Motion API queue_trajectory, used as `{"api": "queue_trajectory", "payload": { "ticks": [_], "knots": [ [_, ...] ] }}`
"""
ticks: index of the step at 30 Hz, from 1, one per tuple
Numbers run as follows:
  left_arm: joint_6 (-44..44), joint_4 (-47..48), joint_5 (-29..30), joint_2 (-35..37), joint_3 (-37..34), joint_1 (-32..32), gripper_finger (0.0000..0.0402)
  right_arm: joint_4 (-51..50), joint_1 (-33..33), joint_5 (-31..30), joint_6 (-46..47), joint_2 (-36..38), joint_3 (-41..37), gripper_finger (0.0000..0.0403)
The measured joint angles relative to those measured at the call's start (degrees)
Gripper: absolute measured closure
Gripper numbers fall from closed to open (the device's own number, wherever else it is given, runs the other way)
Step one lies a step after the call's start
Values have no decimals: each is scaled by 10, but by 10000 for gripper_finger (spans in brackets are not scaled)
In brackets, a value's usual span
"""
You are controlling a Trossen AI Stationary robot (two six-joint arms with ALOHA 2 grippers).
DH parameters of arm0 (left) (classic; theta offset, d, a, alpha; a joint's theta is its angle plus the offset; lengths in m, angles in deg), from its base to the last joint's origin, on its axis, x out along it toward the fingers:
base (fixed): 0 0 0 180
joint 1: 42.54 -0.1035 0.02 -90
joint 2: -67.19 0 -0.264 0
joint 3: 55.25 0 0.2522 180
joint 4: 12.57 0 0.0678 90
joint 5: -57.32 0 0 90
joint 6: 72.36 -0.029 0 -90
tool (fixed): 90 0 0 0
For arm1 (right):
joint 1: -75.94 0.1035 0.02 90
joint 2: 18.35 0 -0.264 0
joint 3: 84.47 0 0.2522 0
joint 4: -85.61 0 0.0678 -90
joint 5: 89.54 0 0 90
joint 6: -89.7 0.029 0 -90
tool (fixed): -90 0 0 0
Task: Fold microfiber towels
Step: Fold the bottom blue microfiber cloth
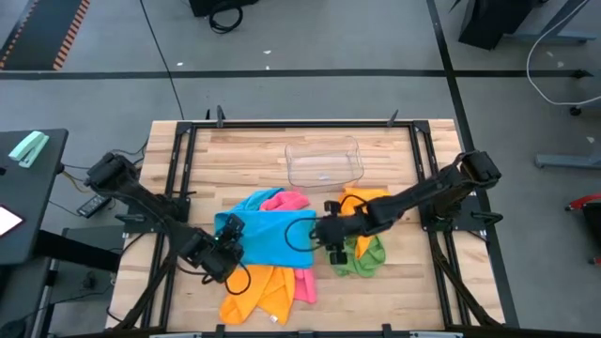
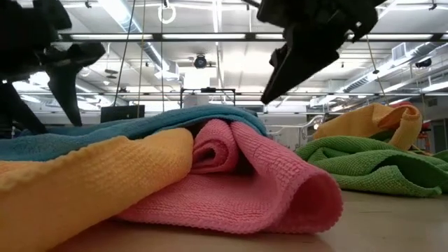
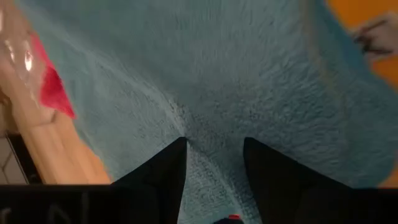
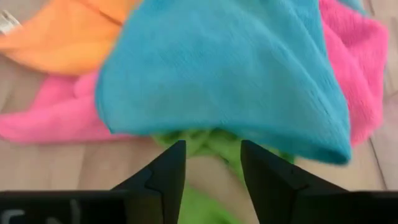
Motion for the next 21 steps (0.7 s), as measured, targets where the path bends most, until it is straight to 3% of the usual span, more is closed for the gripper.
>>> {"api": "queue_trajectory", "payload": {
  "ticks": [4, 12, 21],
  "knots": [
    [1, -2, 1, 6, 23, 12, 233, 19, 16, -23, 21, 0, -11, 241],
    [99, -47, 1, 4, 52, 19, 235, 22, 38, -70, 39, 0, -17, 241],
    [97, -94, 1, -58, 86, 25, 217, 22, 42, -81, 104, 0, -17, 241]
  ]
}}
